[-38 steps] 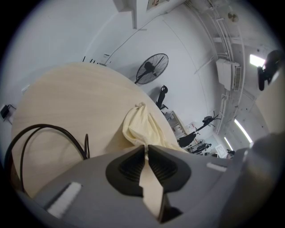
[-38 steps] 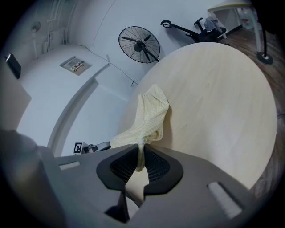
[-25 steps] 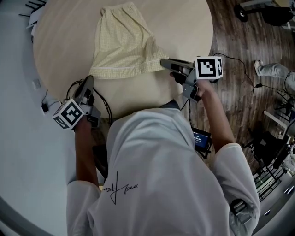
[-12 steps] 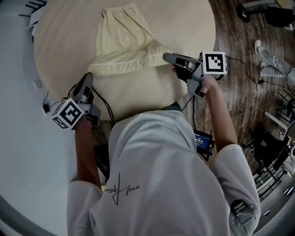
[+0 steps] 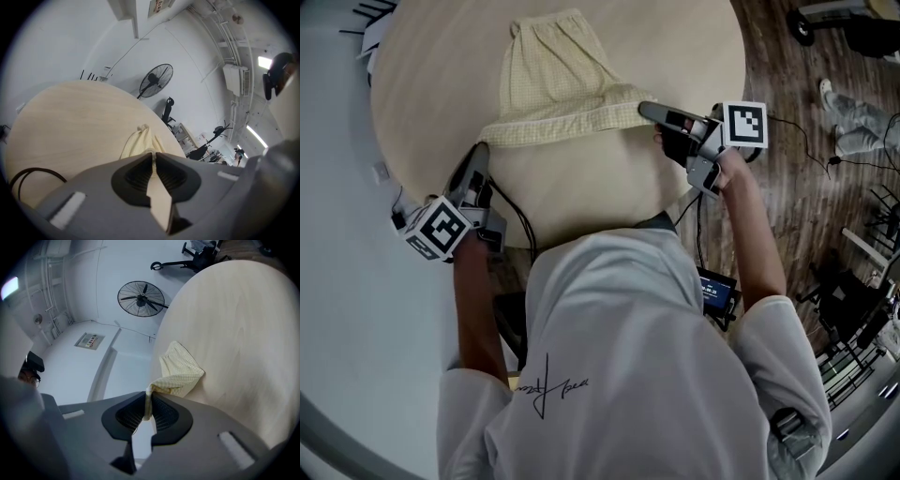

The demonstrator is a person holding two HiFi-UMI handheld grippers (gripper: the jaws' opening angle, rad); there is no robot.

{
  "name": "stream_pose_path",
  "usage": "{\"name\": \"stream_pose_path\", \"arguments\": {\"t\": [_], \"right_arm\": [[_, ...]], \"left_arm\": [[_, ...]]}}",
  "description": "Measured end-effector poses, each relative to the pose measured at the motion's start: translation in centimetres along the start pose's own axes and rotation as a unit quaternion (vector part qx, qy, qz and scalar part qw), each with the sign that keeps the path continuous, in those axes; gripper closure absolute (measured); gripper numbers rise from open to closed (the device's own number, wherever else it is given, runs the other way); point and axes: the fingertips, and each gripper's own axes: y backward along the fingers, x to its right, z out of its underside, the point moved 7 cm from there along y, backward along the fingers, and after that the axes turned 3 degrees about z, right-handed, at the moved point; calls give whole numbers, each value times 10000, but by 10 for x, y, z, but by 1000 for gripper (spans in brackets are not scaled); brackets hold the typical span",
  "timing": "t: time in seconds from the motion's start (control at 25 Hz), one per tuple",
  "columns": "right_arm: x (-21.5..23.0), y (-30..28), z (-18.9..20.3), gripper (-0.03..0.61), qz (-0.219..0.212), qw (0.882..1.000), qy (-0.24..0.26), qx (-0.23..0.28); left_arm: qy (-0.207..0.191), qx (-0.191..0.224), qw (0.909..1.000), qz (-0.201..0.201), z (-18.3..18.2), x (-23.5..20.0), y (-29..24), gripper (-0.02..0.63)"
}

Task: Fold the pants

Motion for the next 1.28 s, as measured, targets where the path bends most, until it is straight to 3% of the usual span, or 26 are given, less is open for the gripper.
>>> {"name": "stream_pose_path", "arguments": {"t": [0.36,0.76,1.28], "right_arm": [[5,-7,-21,548,-307,9991,-152,244],[22,-15,-38,548,-258,9972,-351,600],[28,-27,-63,548,-315,9955,-466,762]], "left_arm": [[-68,-63,9999,52,-17,4,-20,531],[-331,-210,9992,-34,-32,-1,-40,531],[19,-86,9999,49,-48,-5,-69,531]]}}
